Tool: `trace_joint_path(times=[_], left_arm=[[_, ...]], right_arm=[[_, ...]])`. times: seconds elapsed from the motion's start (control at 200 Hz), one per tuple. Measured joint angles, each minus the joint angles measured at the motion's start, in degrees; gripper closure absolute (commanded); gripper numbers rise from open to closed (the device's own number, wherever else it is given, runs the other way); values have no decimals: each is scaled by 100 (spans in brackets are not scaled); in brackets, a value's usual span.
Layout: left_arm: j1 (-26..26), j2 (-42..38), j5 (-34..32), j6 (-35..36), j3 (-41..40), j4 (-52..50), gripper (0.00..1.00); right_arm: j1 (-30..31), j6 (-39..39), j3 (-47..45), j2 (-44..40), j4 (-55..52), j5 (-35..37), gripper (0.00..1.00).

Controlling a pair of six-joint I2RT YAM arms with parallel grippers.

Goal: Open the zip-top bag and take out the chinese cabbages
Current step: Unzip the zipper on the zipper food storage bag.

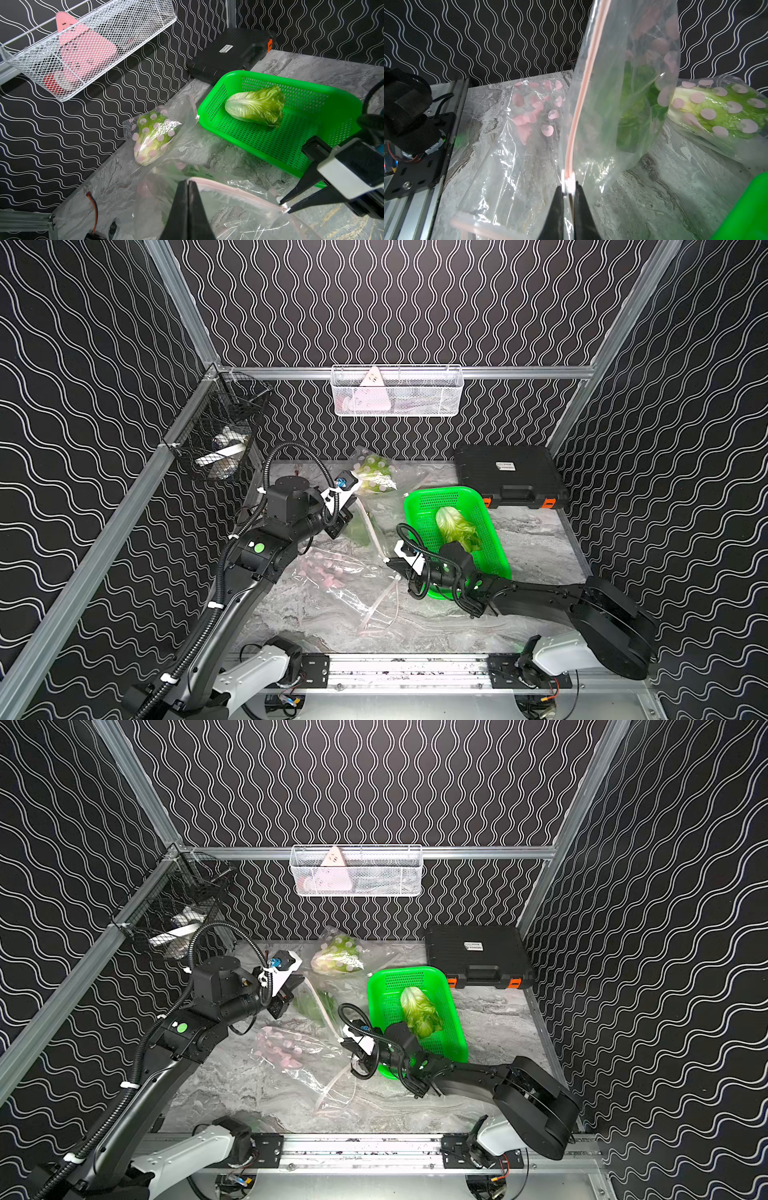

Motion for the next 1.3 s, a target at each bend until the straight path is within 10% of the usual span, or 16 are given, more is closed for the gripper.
trace_joint_path(times=[0.605, 0.866, 1.131, 1.301], left_arm=[[4, -57, 17, -103, -114, 96, 100], [11, -153, 190, -98, -240, 289, 100], [9, -417, 981, -76, -647, 319, 100], [9, -568, 1290, -76, -944, 326, 100]], right_arm=[[24, -94, -229, -271, -321, 275, 100], [122, -201, -210, -647, -857, 474, 44], [205, -195, 286, -1550, -1609, 647, 45], [210, 98, 903, -1740, -2057, 684, 65]])
